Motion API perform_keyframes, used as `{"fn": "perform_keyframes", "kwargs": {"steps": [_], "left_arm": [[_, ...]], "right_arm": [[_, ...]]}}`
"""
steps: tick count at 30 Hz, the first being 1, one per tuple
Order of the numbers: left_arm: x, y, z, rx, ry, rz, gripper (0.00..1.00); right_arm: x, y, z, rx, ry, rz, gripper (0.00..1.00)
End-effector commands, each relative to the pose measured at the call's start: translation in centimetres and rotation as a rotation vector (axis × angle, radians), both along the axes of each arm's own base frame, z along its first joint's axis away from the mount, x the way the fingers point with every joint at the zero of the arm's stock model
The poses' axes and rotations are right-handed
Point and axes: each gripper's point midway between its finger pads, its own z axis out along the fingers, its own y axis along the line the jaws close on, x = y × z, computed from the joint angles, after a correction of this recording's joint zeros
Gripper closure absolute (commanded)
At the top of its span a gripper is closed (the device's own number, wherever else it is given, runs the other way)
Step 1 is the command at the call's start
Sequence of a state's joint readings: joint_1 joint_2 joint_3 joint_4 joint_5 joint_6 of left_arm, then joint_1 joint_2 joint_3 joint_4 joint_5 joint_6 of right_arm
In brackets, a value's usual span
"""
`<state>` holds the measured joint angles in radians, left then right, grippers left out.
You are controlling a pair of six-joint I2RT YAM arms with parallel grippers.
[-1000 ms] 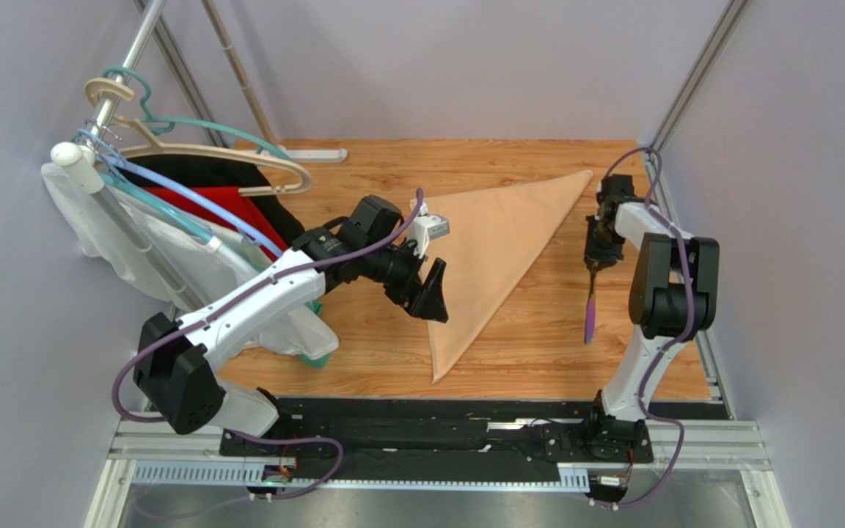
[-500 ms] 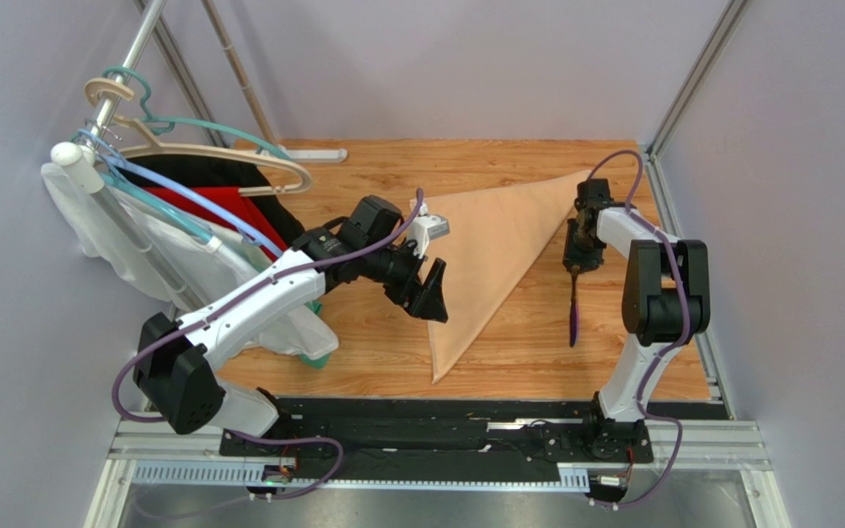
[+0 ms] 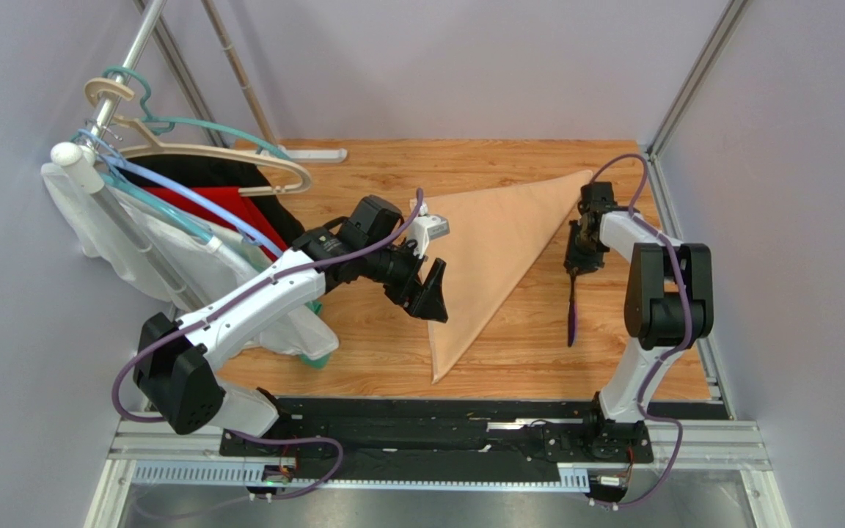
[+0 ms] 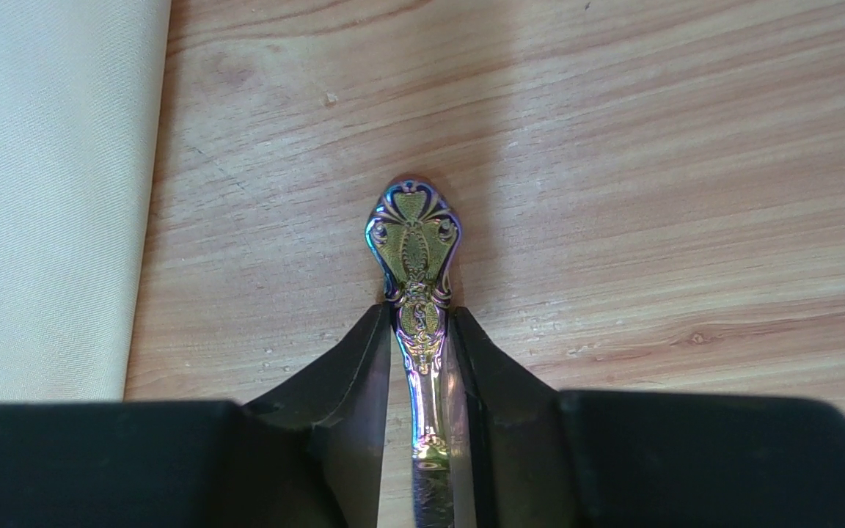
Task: Fold the napkin, place the utensils inside, and roll it up
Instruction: Grab a utensil with the right arm
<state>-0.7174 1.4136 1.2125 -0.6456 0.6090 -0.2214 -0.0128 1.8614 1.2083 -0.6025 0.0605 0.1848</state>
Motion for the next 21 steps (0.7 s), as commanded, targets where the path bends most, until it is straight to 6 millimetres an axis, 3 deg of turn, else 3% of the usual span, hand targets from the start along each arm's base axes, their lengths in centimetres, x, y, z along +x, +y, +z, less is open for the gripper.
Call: {"fn": "perform_keyframes", "kwargs": {"steps": [1,6,16,21], "left_arm": [[0.1,0.1,1.7,-0.048,-0.047,0.002,0.13],[0.1,0.1,1.9,-0.048,-0.058,0.005,0.13],[0.2,0.1,1.8,-0.046,-0.054,0.007,0.13],[0.2,0.1,1.7,-0.046,-0.053,0.008,0.13]], "right_arm": [[-4.1,1.8,-3.0,0.124,0.164,0.004,0.78],[-4.3,1.6,-3.0,0.113,0.175,0.005,1.0],[-2.9,1.4,1.9,0.101,0.071,-0.018,1.0],[-2.3,1.9,3.1,0.125,0.06,-0.019,1.0]]}}
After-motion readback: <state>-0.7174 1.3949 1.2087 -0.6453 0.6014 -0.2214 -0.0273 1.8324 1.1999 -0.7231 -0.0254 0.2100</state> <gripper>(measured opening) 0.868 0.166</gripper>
